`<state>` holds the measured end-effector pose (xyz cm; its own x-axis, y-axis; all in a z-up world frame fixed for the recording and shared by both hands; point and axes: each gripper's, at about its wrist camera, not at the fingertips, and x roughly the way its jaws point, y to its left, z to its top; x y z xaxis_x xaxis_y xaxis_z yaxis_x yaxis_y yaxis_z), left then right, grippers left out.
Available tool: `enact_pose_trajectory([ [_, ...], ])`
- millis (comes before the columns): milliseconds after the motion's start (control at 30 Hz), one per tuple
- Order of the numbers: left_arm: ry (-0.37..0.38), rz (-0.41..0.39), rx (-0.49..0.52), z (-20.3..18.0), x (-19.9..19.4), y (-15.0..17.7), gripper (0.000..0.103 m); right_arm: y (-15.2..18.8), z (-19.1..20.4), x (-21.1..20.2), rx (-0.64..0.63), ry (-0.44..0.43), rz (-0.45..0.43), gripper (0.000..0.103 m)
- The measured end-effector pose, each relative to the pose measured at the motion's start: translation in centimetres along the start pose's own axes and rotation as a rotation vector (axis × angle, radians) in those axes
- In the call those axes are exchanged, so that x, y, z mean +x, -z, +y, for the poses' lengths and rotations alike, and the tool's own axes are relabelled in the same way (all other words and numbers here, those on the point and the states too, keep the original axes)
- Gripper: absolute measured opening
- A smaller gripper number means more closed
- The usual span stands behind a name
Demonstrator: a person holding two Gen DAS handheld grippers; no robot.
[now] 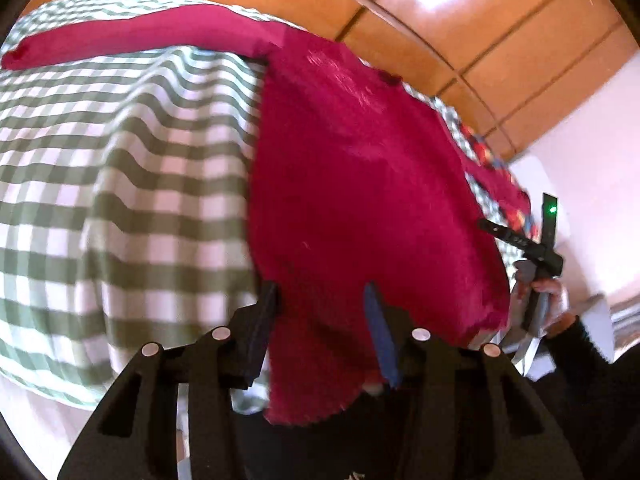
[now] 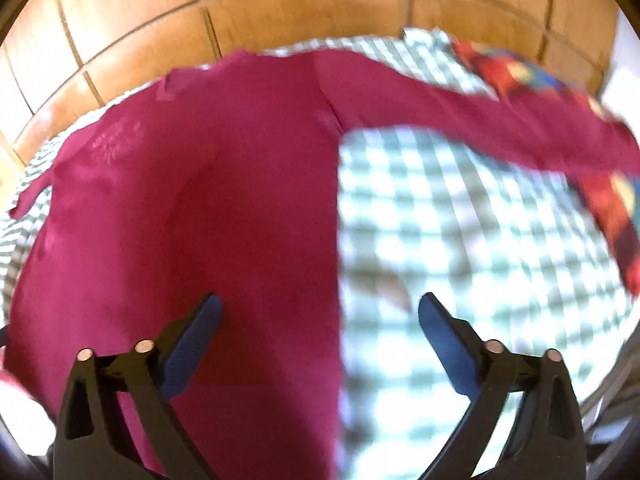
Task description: Fold small clothes
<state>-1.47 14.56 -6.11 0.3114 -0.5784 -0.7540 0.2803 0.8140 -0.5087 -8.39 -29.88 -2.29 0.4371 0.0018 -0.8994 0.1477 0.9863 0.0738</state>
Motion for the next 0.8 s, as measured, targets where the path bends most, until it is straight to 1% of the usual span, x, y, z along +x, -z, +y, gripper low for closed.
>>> enact_pose_trajectory([
  [33,-0.021,0.012,0.020,-0.5,0.3,0.2,0.036,0.7,0.1,-0.3,0.001,-0.005,0.005,0.082],
  [67,-0.040,0.017,0.031,-0.7,0.6,0.3,0.030,1.6,0.4,-0.8,-0.007,-0.010,0.008,0.080],
  [100,-0.068,0.019,0.037,-0.8,0.9,0.5,0.021,2.0,0.7,-1.0,-0.014,-0.015,0.010,0.074],
  [133,-0.077,0.016,0.034,-0.7,0.8,0.4,0.015,2.4,1.0,-1.3,-0.024,-0.021,0.013,0.067],
  [167,-0.077,0.010,0.026,-0.6,0.7,0.3,0.013,2.8,1.6,-1.5,-0.045,-0.039,0.022,0.061],
  [200,-0.075,0.005,0.027,-0.7,0.7,0.2,0.011,3.0,1.8,-1.6,-0.056,-0.053,0.027,0.048],
  [233,-0.075,-0.004,0.041,-1.1,0.3,0.1,0.010,3.2,2.3,-1.7,-0.071,-0.075,0.039,0.032],
  [267,-0.070,-0.010,0.047,-1.3,0.2,0.1,0.010,3.3,2.6,-1.8,-0.082,-0.085,0.048,0.025],
  [333,-0.034,-0.028,0.040,-1.7,-1.0,0.2,0.009,3.2,3.0,-2.7,-0.117,-0.080,0.050,0.010],
  [400,0.006,-0.044,0.020,-1.6,-2.2,0.5,0.009,3.1,2.5,-4.0,-0.127,-0.091,0.045,0.010],
  [467,0.038,-0.036,-0.020,-1.0,-2.8,1.5,0.009,3.7,1.8,-4.5,-0.154,-0.070,0.058,0.010],
  [533,0.041,0.017,-0.037,-0.8,-1.8,2.6,0.009,4.5,1.3,-3.7,-0.169,-0.048,0.097,0.010],
  [600,0.033,0.095,-0.078,0.0,0.0,3.5,0.010,5.1,1.0,-2.7,-0.157,-0.047,0.122,0.010],
  [633,0.033,0.113,-0.087,0.3,0.3,3.6,0.015,5.0,0.9,-2.7,-0.137,-0.054,0.122,0.010],
  [667,0.011,0.107,-0.093,0.4,0.2,3.4,0.018,4.9,0.8,-2.7,-0.125,-0.061,0.125,0.010],
  [700,0.003,0.096,-0.092,0.3,-0.1,3.2,0.021,4.7,0.7,-2.8,-0.119,-0.074,0.128,0.014],
  [733,0.013,0.073,-0.080,0.2,-0.9,2.6,0.021,4.6,0.5,-3.0,-0.117,-0.078,0.124,0.024],
  [767,0.012,0.043,-0.067,0.0,-1.8,2.0,0.023,4.3,0.0,-3.2,-0.102,-0.080,0.118,0.032],
  [800,-0.001,0.011,-0.057,0.0,-2.7,1.1,0.029,4.0,-0.7,-3.3,-0.081,-0.081,0.109,0.051],
])
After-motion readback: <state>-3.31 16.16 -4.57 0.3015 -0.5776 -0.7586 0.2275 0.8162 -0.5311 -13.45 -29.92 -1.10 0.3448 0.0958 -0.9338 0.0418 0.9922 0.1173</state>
